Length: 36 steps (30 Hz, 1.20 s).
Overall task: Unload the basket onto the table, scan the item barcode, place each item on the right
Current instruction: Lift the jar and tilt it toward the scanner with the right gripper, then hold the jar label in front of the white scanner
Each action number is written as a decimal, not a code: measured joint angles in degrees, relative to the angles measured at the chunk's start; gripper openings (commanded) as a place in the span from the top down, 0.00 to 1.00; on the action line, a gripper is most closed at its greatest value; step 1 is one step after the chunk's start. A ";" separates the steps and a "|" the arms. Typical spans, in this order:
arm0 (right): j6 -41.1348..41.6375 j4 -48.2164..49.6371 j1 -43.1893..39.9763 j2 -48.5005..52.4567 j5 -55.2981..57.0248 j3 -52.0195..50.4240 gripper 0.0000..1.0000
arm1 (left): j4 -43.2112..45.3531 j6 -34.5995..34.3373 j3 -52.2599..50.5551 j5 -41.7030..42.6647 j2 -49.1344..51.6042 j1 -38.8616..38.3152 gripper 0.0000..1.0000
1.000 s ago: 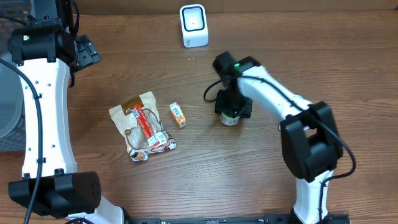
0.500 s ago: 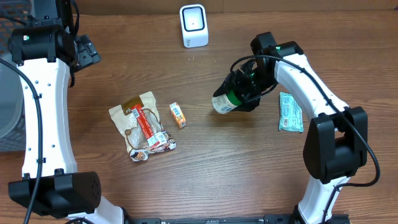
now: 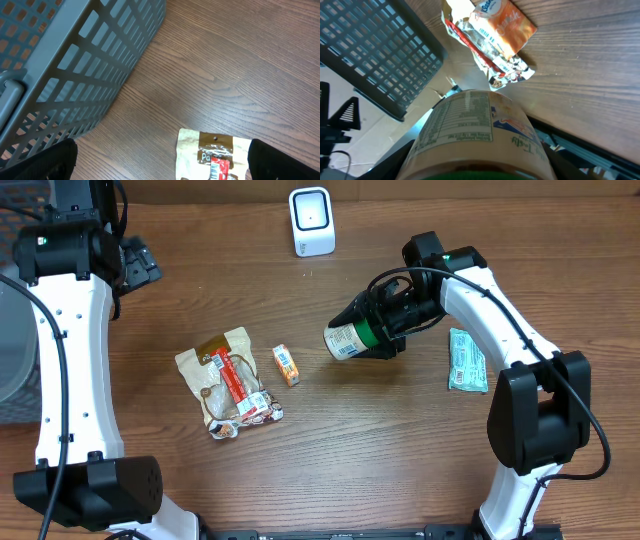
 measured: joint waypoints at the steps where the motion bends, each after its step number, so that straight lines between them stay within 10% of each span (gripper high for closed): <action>1: 0.46 -0.04 0.00 0.00 -0.17 0.00 0.96 | 0.02 0.00 0.00 -0.02 0.00 0.00 0.00; 12: 5.64 0.70 0.00 0.00 0.07 0.00 0.96 | 0.00 0.00 0.00 0.00 0.00 0.00 0.00; 36: 11.39 34.32 0.68 0.02 22.62 10.43 0.96 | 0.00 0.00 0.00 0.00 0.00 0.00 0.00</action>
